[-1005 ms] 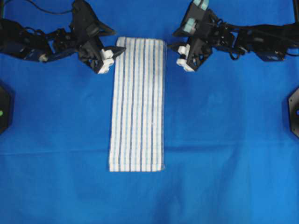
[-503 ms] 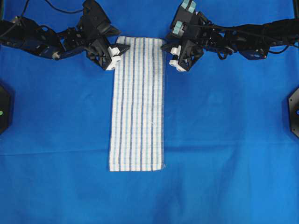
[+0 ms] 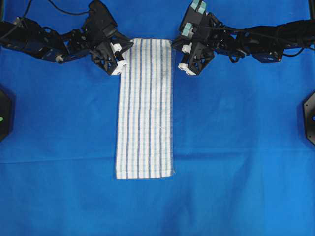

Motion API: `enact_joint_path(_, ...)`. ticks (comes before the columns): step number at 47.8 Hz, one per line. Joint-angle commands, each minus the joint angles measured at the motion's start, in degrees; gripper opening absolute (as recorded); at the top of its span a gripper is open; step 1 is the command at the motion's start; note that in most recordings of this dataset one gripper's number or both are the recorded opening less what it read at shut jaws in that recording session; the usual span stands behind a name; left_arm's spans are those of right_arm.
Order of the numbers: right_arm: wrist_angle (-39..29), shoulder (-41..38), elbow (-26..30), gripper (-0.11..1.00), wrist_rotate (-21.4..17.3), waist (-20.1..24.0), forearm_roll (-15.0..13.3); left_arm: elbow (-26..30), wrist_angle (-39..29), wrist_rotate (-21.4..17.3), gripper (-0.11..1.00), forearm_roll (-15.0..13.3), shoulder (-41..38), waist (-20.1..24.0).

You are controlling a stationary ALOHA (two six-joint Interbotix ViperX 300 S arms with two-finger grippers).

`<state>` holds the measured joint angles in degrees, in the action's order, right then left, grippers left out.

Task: Fold a vertical towel.
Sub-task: 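Lift the far towel corners with both grippers, pulling slightly away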

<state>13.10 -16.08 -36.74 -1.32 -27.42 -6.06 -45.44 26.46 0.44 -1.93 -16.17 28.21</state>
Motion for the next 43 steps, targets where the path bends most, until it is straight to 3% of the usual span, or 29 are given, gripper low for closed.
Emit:
enact_joint_path(1,0.35,1.67,0.35,0.07,-0.09,-0.7,0.09,1.05,0.09,-0.18,0.04,0.0,1.49,0.97)
enact_joint_path(23,0.35,7.73,0.7,0.07,0.35,-5.19,-0.18,3.16,-1.67,-1.93,0.04,0.0,6.94,5.36)
enact_joint_path(43,0.97,9.67,1.05,0.07,0.26,-5.71,-0.09,4.13,-5.62,-3.16,0.04,0.09,9.93,4.92)
